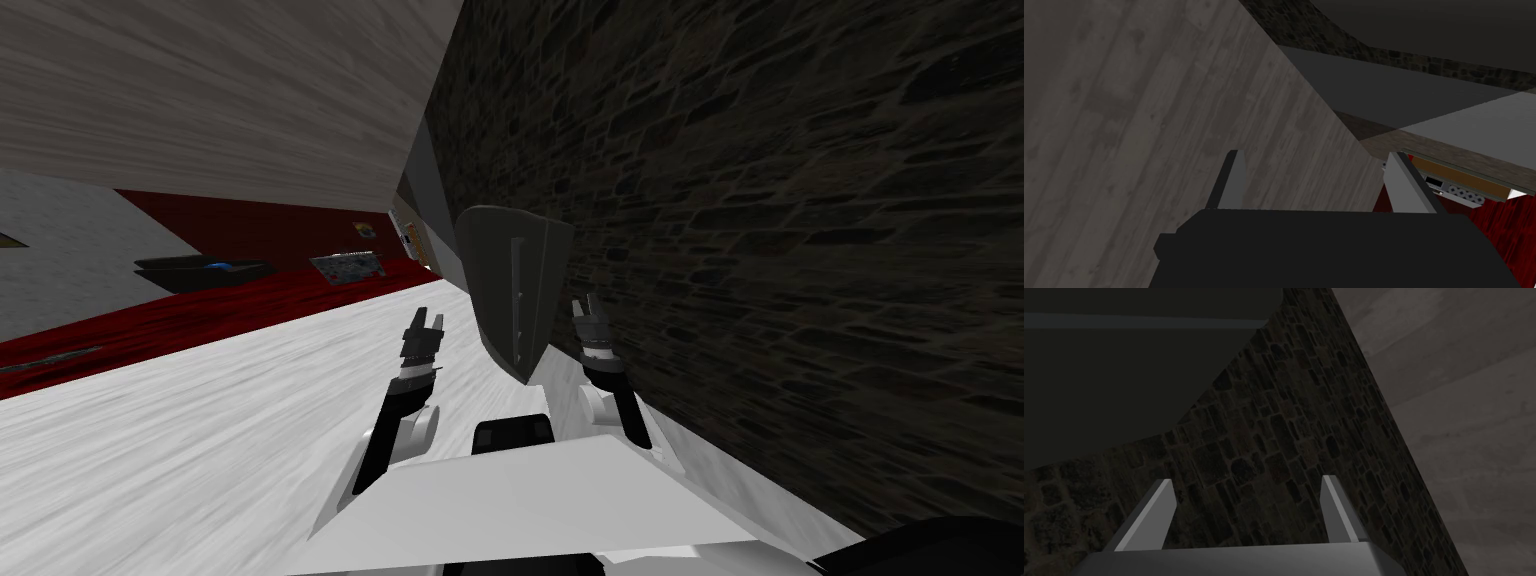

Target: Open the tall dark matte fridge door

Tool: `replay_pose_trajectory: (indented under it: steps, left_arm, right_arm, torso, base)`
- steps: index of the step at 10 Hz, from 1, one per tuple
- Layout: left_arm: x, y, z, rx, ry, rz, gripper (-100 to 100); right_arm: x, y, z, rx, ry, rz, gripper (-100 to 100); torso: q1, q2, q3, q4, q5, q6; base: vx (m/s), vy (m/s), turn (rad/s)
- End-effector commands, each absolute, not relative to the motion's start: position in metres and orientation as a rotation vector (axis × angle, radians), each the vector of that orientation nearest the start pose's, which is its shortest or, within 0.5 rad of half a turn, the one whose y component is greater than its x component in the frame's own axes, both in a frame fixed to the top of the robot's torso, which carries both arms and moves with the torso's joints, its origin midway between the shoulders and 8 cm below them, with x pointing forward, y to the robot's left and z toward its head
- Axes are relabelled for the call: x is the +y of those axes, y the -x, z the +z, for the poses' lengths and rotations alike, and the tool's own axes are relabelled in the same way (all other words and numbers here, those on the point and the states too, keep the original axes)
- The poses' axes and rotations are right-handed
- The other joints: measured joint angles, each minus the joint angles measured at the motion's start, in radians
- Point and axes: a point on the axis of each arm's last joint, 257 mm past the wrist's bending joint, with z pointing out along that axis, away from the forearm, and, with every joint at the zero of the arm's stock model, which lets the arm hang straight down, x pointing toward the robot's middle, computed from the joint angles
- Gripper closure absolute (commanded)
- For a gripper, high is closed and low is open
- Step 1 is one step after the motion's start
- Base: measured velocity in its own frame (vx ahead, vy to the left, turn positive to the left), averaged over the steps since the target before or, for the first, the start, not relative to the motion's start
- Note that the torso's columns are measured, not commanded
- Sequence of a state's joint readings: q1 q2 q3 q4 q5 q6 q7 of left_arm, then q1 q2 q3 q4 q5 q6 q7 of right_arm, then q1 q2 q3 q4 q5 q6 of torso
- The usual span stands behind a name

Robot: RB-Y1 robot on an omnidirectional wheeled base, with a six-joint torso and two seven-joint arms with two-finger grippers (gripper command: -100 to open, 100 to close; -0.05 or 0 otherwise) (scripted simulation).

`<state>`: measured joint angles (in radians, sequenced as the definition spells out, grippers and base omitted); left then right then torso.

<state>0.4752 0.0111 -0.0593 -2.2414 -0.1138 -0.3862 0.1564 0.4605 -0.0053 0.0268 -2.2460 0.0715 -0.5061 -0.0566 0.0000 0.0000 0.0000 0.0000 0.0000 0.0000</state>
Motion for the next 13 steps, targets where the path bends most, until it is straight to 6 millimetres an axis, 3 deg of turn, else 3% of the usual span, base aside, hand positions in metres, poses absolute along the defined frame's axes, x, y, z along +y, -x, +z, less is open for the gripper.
replay_pose_trajectory:
  steps: [1, 9, 10, 13]
  left_arm:
    - [0.248, -0.375, -0.009, 0.738, 0.760, -1.404, 0]
    - [0.248, -0.375, -0.009, 0.737, 0.760, -1.404, 0]
    - [0.248, -0.375, -0.009, 0.737, 0.759, -1.404, 0]
    - [0.248, -0.375, -0.009, 0.738, 0.760, -1.404, 0]
  right_arm:
    - [-0.258, -0.355, 0.023, 0.641, -0.627, 1.353, 0]
    - [-0.258, -0.355, 0.023, 0.641, -0.627, 1.354, 0]
    - [-0.255, -0.352, 0.030, 0.647, -0.590, 1.365, -100]
    - [-0.254, -0.341, 0.057, 0.603, -0.501, 1.411, -100]
  torso:
    - [0.000, 0.040, -0.082, 0.041, 0.000, 0.000]
    - [0.000, 0.618, -1.234, 0.617, 0.000, 0.000]
    - [0.000, 0.691, -1.382, 0.691, 0.000, 0.000]
    - [-0.002, 0.736, -1.475, 0.737, -0.001, 0.000]
  base:
    - [0.000, 0.000, 0.000]
    - [0.000, 0.000, 0.000]
    - [0.011, -0.016, 0.108]
    - [0.019, -0.061, 0.191]
